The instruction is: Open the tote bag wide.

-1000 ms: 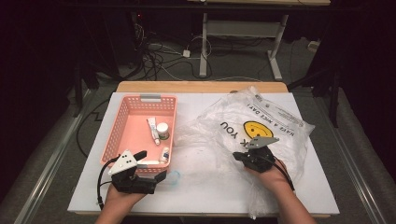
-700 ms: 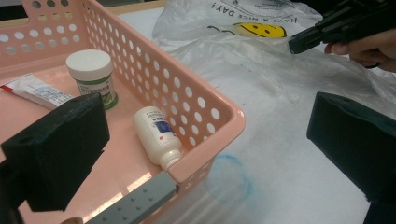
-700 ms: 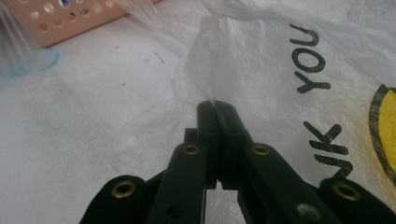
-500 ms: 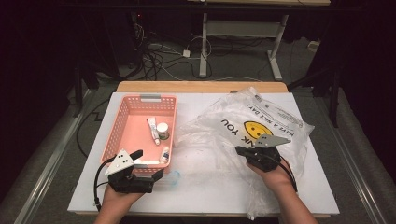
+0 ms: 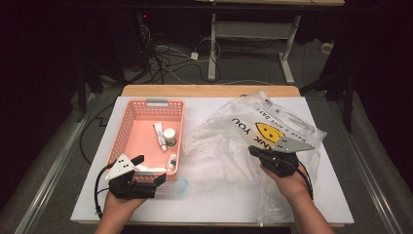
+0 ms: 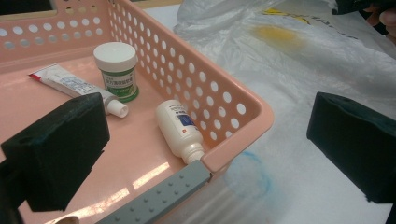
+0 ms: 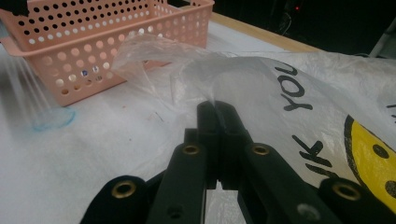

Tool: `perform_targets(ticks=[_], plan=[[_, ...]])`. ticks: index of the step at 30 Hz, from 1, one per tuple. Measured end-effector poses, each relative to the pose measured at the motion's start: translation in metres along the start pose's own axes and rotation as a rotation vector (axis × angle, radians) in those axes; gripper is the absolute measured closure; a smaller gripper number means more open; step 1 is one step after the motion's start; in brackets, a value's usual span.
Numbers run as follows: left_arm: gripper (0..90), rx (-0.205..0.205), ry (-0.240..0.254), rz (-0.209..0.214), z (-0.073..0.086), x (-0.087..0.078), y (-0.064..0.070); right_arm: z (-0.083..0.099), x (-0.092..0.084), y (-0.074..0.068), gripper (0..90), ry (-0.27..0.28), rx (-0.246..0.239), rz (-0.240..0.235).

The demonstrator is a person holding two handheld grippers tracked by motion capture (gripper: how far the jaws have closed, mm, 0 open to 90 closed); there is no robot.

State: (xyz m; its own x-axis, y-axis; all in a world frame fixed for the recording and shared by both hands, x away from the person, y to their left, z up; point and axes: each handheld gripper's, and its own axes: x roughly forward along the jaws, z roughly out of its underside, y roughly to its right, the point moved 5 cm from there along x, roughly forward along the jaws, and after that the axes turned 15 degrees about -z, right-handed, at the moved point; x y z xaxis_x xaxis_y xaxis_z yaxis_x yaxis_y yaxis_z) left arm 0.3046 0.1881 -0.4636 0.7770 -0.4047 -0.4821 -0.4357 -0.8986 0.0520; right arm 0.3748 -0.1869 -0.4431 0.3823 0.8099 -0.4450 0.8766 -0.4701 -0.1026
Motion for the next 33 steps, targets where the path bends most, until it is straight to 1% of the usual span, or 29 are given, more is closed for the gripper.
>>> perform_targets(ticks=[3,11,13,17,20,23,28,31,32,33], plan=[[0.0,-0.002,-0.001,-0.001,0.000,0.000,-0.001,-0.003,-0.003,0.000,90.0,0.014,-0.004,0.005],[0.0,0.001,-0.005,-0.002,0.001,0.000,-0.001,-0.016,-0.014,0.003,90.0,0.077,-0.001,0.015],[0.0,0.003,-0.007,-0.002,0.001,0.001,-0.001,-0.020,-0.016,0.003,90.0,0.087,-0.012,0.020],[0.0,0.000,-0.008,0.009,0.001,0.003,-0.001,-0.024,-0.020,0.004,90.0,0.105,-0.020,0.031],[0.0,-0.002,-0.012,0.012,0.000,0.003,-0.001,-0.024,-0.022,0.004,90.0,0.108,-0.016,0.039],[0.0,-0.018,-0.017,0.003,-0.003,0.002,-0.002,-0.024,-0.022,0.004,90.0,0.099,-0.016,0.047],[0.0,-0.044,0.019,-0.036,-0.016,-0.004,-0.008,-0.025,-0.022,0.005,90.0,0.096,-0.023,0.047],[0.0,-0.058,0.029,-0.047,-0.025,-0.004,-0.013,-0.026,-0.022,0.005,90.0,0.103,-0.020,0.040],[0.0,-0.051,0.031,-0.074,-0.028,-0.002,-0.014,-0.026,-0.022,0.005,90.0,0.106,-0.020,0.036],[0.0,-0.035,0.033,-0.106,-0.031,-0.001,-0.016,-0.026,-0.022,0.005,90.0,0.107,-0.021,0.032]])
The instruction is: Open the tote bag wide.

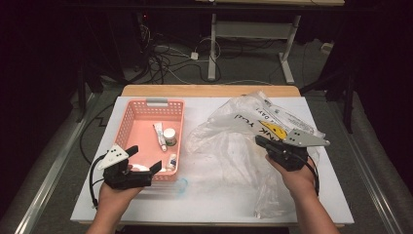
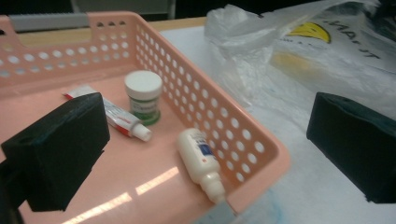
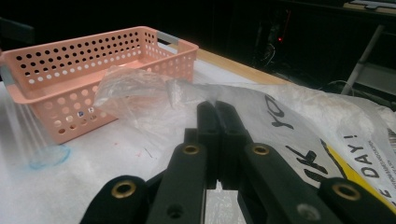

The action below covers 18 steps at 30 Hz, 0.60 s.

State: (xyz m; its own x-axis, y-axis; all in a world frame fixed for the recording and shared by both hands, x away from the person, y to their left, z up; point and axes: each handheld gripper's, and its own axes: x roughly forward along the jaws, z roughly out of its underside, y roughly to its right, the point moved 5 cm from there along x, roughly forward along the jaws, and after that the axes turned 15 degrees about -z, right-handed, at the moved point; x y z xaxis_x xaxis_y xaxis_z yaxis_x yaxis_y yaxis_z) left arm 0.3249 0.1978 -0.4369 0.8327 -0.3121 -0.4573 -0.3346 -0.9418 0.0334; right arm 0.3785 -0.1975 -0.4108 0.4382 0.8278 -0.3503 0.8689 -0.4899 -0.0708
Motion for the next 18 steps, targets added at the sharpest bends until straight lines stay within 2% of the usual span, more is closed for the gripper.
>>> perform_targets(ticks=[4,7,9,13,14,15,17,18], plan=[[0.0,0.011,-0.001,-0.005,-0.013,0.011,-0.004,0.000,0.000,0.000,90.0,0.005,0.006,-0.009],[0.0,-0.010,-0.018,0.018,-0.023,0.023,-0.008,0.000,0.000,0.000,90.0,0.006,0.010,-0.008],[0.0,-0.028,-0.028,0.012,-0.028,0.031,-0.012,0.000,0.000,0.000,90.0,0.004,0.006,-0.007],[0.0,-0.039,-0.050,-0.008,-0.034,0.048,-0.023,0.000,0.001,0.000,90.0,0.004,0.008,-0.007],[0.0,-0.042,-0.062,-0.015,-0.035,0.053,-0.026,0.000,0.001,0.000,90.0,0.004,0.006,-0.008],[1.1,-0.057,-0.098,-0.014,-0.035,0.056,-0.029,0.000,0.001,0.000,90.0,0.002,0.005,-0.010],[3.3,-0.048,-0.087,-0.031,-0.038,0.062,-0.034,0.001,0.002,0.000,90.0,0.000,0.005,-0.012],[5.3,-0.041,-0.105,-0.040,-0.040,0.065,-0.038,0.001,0.002,-0.001,90.0,0.000,0.006,-0.012]])
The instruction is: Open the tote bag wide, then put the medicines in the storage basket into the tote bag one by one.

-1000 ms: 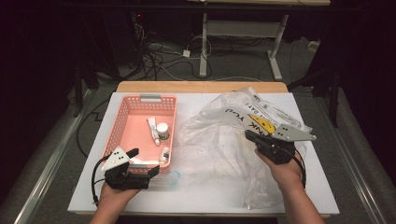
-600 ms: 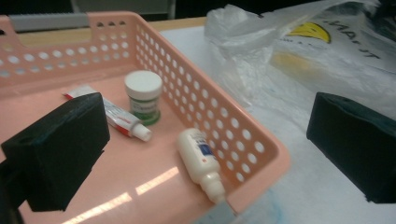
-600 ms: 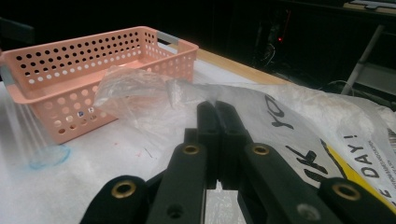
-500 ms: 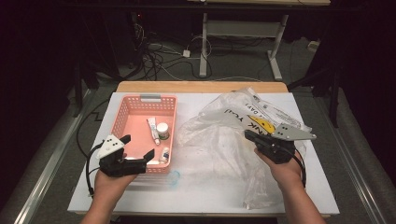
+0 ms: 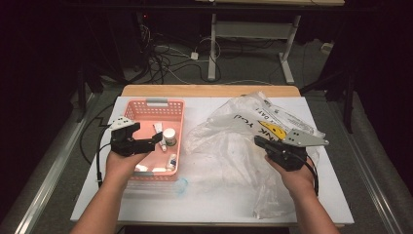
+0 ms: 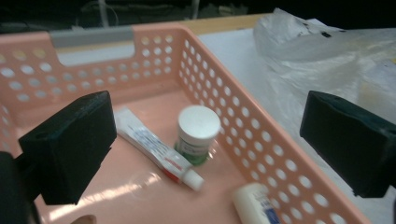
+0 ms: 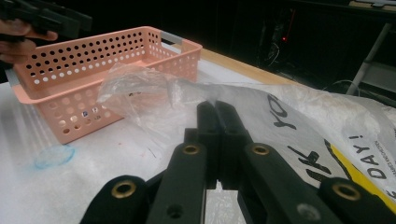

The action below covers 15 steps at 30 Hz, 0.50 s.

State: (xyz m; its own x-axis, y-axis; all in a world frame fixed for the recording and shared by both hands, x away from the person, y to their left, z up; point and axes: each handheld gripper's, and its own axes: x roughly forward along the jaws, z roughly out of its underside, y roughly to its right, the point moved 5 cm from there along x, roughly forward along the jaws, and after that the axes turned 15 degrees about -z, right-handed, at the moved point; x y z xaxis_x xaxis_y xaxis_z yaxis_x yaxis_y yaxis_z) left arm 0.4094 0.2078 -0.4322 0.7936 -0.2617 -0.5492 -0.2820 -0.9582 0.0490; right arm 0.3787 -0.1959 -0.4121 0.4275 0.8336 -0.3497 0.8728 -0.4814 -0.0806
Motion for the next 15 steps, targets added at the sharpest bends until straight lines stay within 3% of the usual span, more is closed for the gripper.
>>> perform_targets(ticks=[5,9,12,15], plan=[[15.5,-0.002,-0.068,0.001,-0.007,0.017,-0.010,0.000,0.001,0.001,90.0,0.000,0.005,0.000],[29.3,-0.025,-0.117,0.029,-0.005,0.030,-0.016,0.001,0.004,0.001,90.0,-0.007,0.005,-0.001],[42.0,-0.065,-0.160,0.080,-0.001,0.035,-0.019,0.001,0.005,0.000,90.0,-0.013,-0.001,-0.003],[55.7,-0.036,-0.176,0.097,-0.001,0.036,-0.018,0.002,0.006,-0.001,90.0,-0.015,-0.008,-0.007]])
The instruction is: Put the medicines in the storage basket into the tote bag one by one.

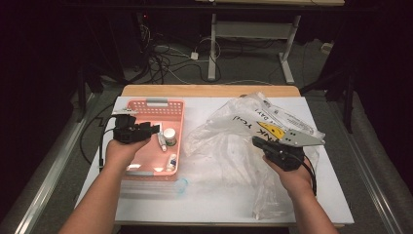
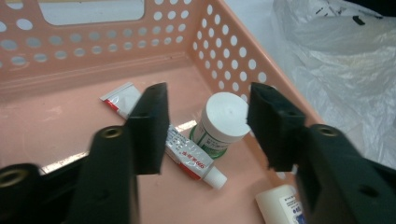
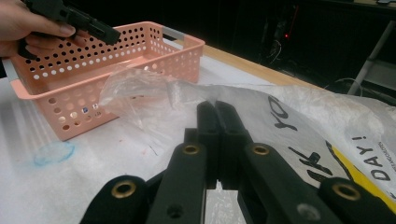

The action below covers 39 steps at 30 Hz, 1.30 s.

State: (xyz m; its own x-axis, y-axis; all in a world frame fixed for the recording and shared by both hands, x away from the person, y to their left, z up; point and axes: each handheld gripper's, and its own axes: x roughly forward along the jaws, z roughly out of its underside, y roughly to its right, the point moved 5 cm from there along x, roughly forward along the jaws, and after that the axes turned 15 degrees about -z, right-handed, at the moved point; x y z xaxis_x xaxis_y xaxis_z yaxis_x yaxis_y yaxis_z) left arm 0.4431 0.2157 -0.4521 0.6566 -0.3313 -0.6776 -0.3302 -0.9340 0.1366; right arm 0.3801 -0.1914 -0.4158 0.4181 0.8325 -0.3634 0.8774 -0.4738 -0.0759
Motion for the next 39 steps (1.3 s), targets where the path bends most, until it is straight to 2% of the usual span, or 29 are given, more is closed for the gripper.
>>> perform_targets(ticks=[3,5,7,10,13,16,20,25,29,35,39], plan=[[72.7,0.060,-0.020,0.028,0.001,0.002,0.004,0.001,0.000,0.000,90.0,-0.005,0.003,-0.001],[80.7,0.115,-0.044,0.030,0.004,0.002,0.008,0.001,-0.001,-0.001,90.0,-0.007,-0.004,-0.002],[86.4,0.146,-0.052,0.040,0.005,0.002,0.013,0.000,-0.002,-0.002,90.0,-0.004,-0.008,-0.002],[87.9,0.183,-0.102,0.041,0.008,0.003,0.021,0.000,-0.002,-0.002,90.0,0.003,0.003,-0.003],[88.0,0.265,-0.162,0.045,0.012,0.007,0.029,0.001,0.000,-0.002,90.0,-0.005,-0.004,-0.008],[88.0,0.315,-0.221,0.036,0.017,0.015,0.034,0.000,0.000,-0.002,90.0,0.000,-0.006,-0.011],[88.0,0.378,-0.276,0.030,0.021,0.025,0.039,0.001,0.001,-0.003,90.0,-0.001,-0.002,-0.013],[87.9,0.407,-0.307,0.017,0.022,0.036,0.045,0.001,0.001,-0.002,90.0,-0.003,0.001,-0.013],[87.9,0.428,-0.350,-0.016,0.025,0.045,0.045,0.002,0.002,-0.003,90.0,-0.006,0.001,-0.015],[87.9,0.430,-0.386,-0.059,0.027,0.047,0.039,0.002,0.001,-0.003,90.0,-0.006,-0.001,-0.015],[87.9,0.419,-0.407,-0.092,0.028,0.044,0.030,0.002,0.000,-0.003,90.0,-0.005,0.000,-0.015]])
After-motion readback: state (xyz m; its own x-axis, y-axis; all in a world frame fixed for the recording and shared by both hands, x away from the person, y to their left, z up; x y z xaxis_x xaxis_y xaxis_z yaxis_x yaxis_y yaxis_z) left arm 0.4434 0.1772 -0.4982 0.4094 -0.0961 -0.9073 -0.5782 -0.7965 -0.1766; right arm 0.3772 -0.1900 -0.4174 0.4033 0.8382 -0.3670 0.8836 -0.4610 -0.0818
